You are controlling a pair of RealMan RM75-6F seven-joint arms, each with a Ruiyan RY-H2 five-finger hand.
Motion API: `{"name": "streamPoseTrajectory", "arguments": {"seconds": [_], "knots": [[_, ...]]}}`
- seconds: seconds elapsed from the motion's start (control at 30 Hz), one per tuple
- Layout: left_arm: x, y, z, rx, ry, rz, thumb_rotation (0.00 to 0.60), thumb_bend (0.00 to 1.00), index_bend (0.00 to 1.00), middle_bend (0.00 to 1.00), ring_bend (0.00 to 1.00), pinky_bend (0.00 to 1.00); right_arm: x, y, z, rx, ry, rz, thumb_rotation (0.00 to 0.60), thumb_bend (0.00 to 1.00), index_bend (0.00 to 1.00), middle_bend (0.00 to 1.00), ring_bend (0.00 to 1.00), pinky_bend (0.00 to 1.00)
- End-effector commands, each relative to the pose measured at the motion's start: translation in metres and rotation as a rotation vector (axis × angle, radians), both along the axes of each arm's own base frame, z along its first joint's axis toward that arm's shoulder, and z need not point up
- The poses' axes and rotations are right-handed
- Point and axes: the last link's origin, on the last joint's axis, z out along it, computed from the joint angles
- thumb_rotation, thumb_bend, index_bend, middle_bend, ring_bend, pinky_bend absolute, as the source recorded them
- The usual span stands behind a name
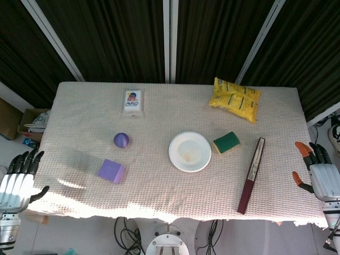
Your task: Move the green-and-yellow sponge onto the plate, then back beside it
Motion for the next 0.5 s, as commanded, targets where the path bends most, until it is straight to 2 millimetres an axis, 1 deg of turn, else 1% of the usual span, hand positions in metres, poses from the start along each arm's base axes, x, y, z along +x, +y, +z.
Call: {"name": "streamPoseTrajectory", "arguments": {"seconds": [0.03, 0.13, 0.27, 0.37, 0.43, 0.47, 0.5], "knots": [[0.0, 0.001, 0.0, 0.005, 0.006, -0.002, 0.6, 0.16, 0.06, 0.03, 0.05, 0.1, 0.0, -0.001, -0.001, 0.003, 0.0, 0.001, 0.6, 0.29, 0.0, 0.12, 0.0, 0.0], [0.0, 0.0, -0.001, 0.003, 0.004, -0.002, 0.6, 0.16, 0.06, 0.03, 0.05, 0.1, 0.001, -0.002, -0.003, 0.014, 0.002, 0.0, 0.6, 0.3, 0.0, 0.12, 0.0, 0.0], [-0.001, -0.002, 0.0, 0.001, -0.001, -0.001, 0.6, 0.16, 0.06, 0.03, 0.05, 0.1, 0.005, -0.012, -0.009, 0.049, 0.014, 0.021, 0.6, 0.3, 0.0, 0.12, 0.0, 0.0], [-0.001, -0.004, 0.001, 0.004, -0.007, -0.002, 0.6, 0.16, 0.06, 0.03, 0.05, 0.1, 0.015, -0.031, -0.016, 0.09, 0.024, 0.066, 0.6, 0.3, 0.03, 0.13, 0.0, 0.0], [0.0, -0.005, 0.0, 0.006, -0.009, -0.005, 0.6, 0.16, 0.06, 0.03, 0.05, 0.1, 0.023, -0.048, -0.023, 0.126, 0.039, 0.095, 0.6, 0.3, 0.07, 0.15, 0.0, 0.0], [0.0, -0.005, 0.0, 0.006, -0.009, -0.006, 0.6, 0.16, 0.06, 0.03, 0.05, 0.1, 0.026, -0.055, -0.026, 0.141, 0.046, 0.106, 0.6, 0.3, 0.08, 0.16, 0.0, 0.0], [0.001, -0.005, 0.0, 0.006, -0.011, -0.009, 0.6, 0.16, 0.06, 0.03, 0.05, 0.1, 0.031, -0.067, -0.031, 0.166, 0.058, 0.119, 0.6, 0.3, 0.09, 0.16, 0.0, 0.0]]}}
